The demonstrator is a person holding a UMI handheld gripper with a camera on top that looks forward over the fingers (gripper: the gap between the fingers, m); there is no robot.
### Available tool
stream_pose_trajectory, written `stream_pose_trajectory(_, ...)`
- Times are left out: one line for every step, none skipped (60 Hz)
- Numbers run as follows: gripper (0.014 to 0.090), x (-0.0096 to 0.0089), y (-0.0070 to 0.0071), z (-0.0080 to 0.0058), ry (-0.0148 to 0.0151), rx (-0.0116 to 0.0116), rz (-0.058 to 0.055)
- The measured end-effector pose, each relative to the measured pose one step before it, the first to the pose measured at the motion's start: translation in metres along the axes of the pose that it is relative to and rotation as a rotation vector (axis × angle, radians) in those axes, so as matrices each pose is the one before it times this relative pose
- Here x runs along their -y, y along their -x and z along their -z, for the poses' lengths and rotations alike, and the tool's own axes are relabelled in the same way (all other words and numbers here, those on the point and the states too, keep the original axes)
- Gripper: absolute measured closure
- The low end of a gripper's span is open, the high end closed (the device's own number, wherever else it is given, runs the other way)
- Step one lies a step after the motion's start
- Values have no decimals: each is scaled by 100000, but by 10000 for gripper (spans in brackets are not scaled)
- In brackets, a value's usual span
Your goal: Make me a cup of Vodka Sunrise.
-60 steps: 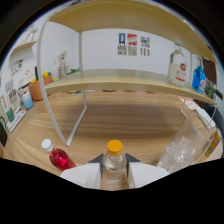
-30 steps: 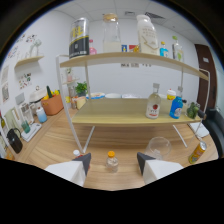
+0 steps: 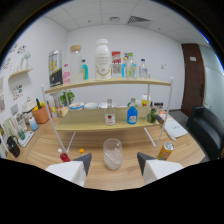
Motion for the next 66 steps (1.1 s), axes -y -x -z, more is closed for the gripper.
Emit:
stream_pose_trajectory(247, 630, -404, 8, -729, -365, -173)
stream_pose_trajectory(192, 708, -361, 3, -896, -218, -267)
stream_pose_trajectory(193, 773, -319, -34, -1006, -102, -287)
stream_pose_trajectory(189, 822, -303, -33, -1000, -22, -266)
stream_pose_trajectory(189, 871, -244, 9, -1127, -149, -265)
stream_pose_trajectory(188, 892, -286, -76, -1179, -25, -246)
stream_pose_trajectory(189, 933, -254, -137, -1196, -12, -189)
stream_pose_trajectory(189, 1020, -244, -141, -918, -23, -49)
stream_pose_trajectory(189, 944, -252, -209, -1120, -36, -16)
stream_pose_trajectory(189, 948, -233, -227, -1173, 20, 33)
stream_pose_trajectory(188, 956, -181, -247, -1181, 136, 51)
stream_pose_trajectory(191, 974, -150, -299, -1207, 254, 29)
stream_pose_trajectory(188, 969, -130, -321, -1178, 260, -9)
stream_pose_trajectory(189, 950, -143, -342, -1170, 264, 1)
stream_pose_trajectory(187, 961, -154, -365, -1191, 245, 10)
stream_pose_trajectory(189, 921, -142, -403, -1290, 266, 27)
stream_pose_trajectory(190, 939, -134, -426, -1290, 299, -45)
stream_pose_trajectory(190, 921, -110, -462, -1238, 357, -6)
stream_pose_trajectory(190, 856, -115, -473, -1167, 366, -13)
stream_pose_trajectory(191, 806, -115, -551, -1129, 345, 32)
stream_pose_trajectory(191, 670, -126, -580, -1188, 247, -46)
stream_pose_trajectory(189, 665, -169, -485, -753, 116, 43)
stream_pose_trajectory(189, 624, -186, -577, -761, 11, 31)
stream_pose_trajectory(190, 590, -137, -478, -745, 38, 96)
stream_pose_trajectory(189, 587, -119, -551, -856, 158, 193)
stream_pose_trajectory(190, 535, -111, -581, -823, 290, 265)
stream_pose_trajectory(191, 488, -70, -570, -650, 353, 329)
stream_pose_trajectory(190, 406, -112, -559, -462, 260, 438)
stream_pose_trajectory(194, 359, -192, -552, -423, -43, 453)
stream_pose_trajectory(196, 292, -183, -574, -330, -151, 431)
stream_pose_trajectory(203, 209, -135, -557, -124, -29, 334)
stream_pose_trajectory(211, 152, -81, -577, 164, 163, 318)
stream_pose_trajectory(222, -19, -51, -553, 297, 359, 223)
stream_pose_trajectory(240, 14, -111, -538, 590, 272, 122)
stream_pose_trajectory(267, -58, -54, -484, 718, 330, -28)
stream_pose_trajectory(297, -29, 68, -405, 902, 485, -210)
stream_pose_trajectory(329, -160, 78, -419, 1153, 709, -247)
stream_pose_trajectory(356, -150, 85, -403, 1102, 728, -218)
stream_pose_trajectory(375, -154, 91, -390, 901, 494, -180)
stream_pose_trajectory(392, -142, 46, -362, 717, 454, -37)
stream_pose_trajectory(412, -169, 37, -395, 695, 391, 100)
stream_pose_trajectory(445, -171, 23, -315, 679, 234, 215)
stream_pose_trajectory(491, -165, 4, -290, 576, 87, 310)
stream_pose_trajectory(539, -158, -84, -241, 508, -356, 419)
stream_pose_trajectory(586, -132, -125, -283, 416, -705, 421)
stream_pose_trajectory(628, -178, -130, -175, 486, -713, 372)
stream_pose_trajectory(648, -150, 77, -358, 277, 222, 122)
stream_pose_trajectory(674, -39, 92, -94, 213, 257, 11)
stream_pose_trajectory(674, -85, -37, -1, -19, -235, -12)
stream_pose_trajectory(674, 106, 4, 70, -439, -110, 114)
stream_pose_trajectory(675, 35, -12, 31, -305, -188, 220)
stream_pose_trajectory(677, -10, 16, 17, 31, -36, 362)
stream_pose_trajectory(678, 21, 29, 45, -119, 75, 314)
stream_pose_trajectory(681, 32, 21, 28, -135, 159, 222)
stream_pose_trajectory(682, 19, 23, 7, -86, 225, 34)
stream_pose_trajectory(682, -29, 1, 5, 40, 129, -151)
stream_pose_trajectory(681, 27, -17, 7, -131, 64, -167)
stream_pose_trajectory(684, -37, 28, 38, 102, -70, -242)
stream_pose_trajectory(686, -6, -14, -16, 8, 205, -102)
stream_pose_trajectory(686, -38, 2, 0, 201, 215, -106)
stream_pose_trajectory(690, -37, 15, 32, 353, 243, -52)
stream_pose_trajectory(691, 1, 17, 60, 306, 259, -218)
stream_pose_trajectory(691, -8, 10, 100, 398, 284, -401)
stream_pose_trajectory(690, 24, -8, 145, 230, 360, -568)
stream_pose_trajectory(691, 100, -7, 177, -101, 375, -713)
stream_pose_trajectory(694, 156, 2, 248, -329, 410, -774)
